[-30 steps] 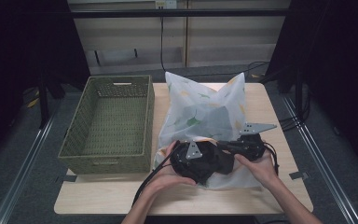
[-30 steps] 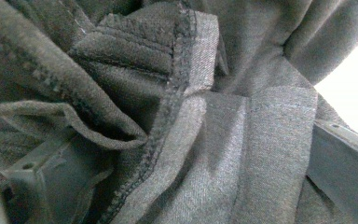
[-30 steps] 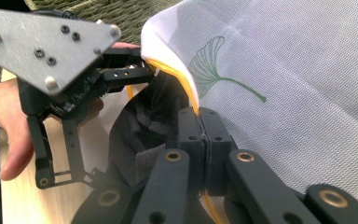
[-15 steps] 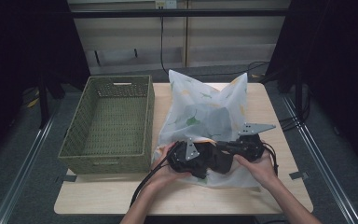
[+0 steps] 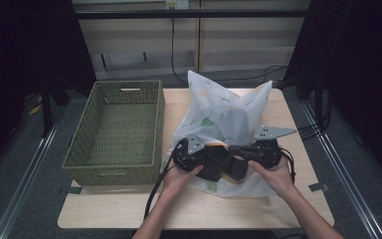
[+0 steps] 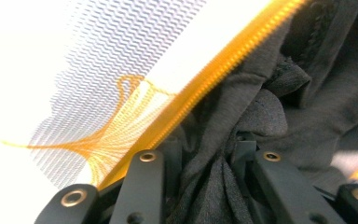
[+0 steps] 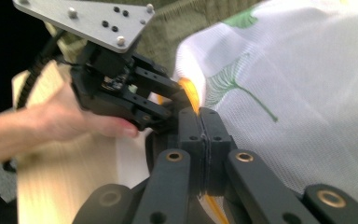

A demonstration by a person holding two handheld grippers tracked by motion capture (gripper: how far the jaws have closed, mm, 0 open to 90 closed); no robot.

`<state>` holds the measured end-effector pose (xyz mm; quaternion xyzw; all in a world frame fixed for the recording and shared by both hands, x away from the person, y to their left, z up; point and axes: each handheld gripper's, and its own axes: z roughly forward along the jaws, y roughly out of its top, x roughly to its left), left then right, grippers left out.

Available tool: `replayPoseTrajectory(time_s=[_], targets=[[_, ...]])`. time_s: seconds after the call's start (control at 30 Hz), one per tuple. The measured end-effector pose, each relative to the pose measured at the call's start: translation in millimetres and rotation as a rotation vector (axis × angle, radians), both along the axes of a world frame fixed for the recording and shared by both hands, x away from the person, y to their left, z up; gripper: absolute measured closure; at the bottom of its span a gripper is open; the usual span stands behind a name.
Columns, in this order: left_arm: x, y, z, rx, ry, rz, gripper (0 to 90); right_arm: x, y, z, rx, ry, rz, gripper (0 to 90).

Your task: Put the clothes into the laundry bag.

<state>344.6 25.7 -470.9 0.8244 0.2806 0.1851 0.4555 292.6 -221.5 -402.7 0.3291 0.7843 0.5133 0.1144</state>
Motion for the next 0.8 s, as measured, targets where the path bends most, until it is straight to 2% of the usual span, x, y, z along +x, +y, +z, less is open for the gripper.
replayPoseTrajectory(time_s=[0.1, 0.23, 0.27, 0.3, 0.37, 0.4, 0.43, 0.47, 0.53, 0.6, 0.63, 0.7, 0.77, 0.8], targets=[[2.1, -2.2, 14.2, -0.038, -0.031, 0.032, 74.1, -3.7, 6.0, 14.6, 0.035, -0.035, 0.02, 89.3], [7.2, -0.1, 36.0, -0.098, -0.061, 0.084, 74.8, -10.1, 10.1, 37.7, 0.116, -0.08, 0.054, 89.4], [7.6, 1.7, 41.5, -0.122, -0.06, 0.112, 74.9, -12.2, 10.0, 43.3, 0.137, -0.089, 0.062, 89.4], [8.4, 3.3, 46.5, -0.15, -0.056, 0.12, 75.1, -14.4, 9.6, 48.6, 0.157, -0.099, 0.071, 89.4], [9.0, 6.9, 56.2, -0.181, -0.074, 0.138, 75.4, -18.5, 8.8, 56.7, 0.188, -0.111, 0.084, 89.4], [10.0, 8.6, 60.2, -0.2, -0.063, 0.138, 75.5, -19.8, 8.3, 58.4, 0.191, -0.112, 0.083, 89.4], [10.2, 9.8, 63.0, -0.239, -0.065, 0.146, 75.6, -20.6, 7.7, 58.5, 0.196, -0.105, 0.084, 89.4], [9.9, 9.8, 64.4, -0.222, -0.078, 0.153, 75.7, -20.5, 7.2, 56.7, 0.21, -0.095, 0.088, 89.4], [10.4, 6.7, 60.5, -0.184, -0.097, 0.133, 75.5, -20.2, 7.0, 52.7, 0.2, -0.088, 0.088, 89.3], [12.2, 0.2, 47.7, -0.149, -0.074, 0.115, 74.8, -19.6, 6.9, 45.4, 0.162, -0.078, 0.08, 89.2], [12.4, -3.4, 39.3, -0.126, -0.071, 0.084, 73.6, -18.8, 6.6, 40.0, 0.136, -0.071, 0.072, 89.3], [10.4, -9.8, 21.9, -0.118, -0.056, 0.049, 70.2, -16.7, 3.6, 27.1, 0.102, -0.042, 0.053, 89.2], [8.5, -16.1, 6.9, -0.075, -0.038, -0.015, 61.6, -14.7, -1.5, 11.9, 0.062, -0.011, 0.03, 89.2], [7.7, -18.1, 3.2, -0.057, -0.037, -0.025, 57.0, -13.9, -4.2, 5.9, 0.056, 0.006, 0.023, 89.2]])
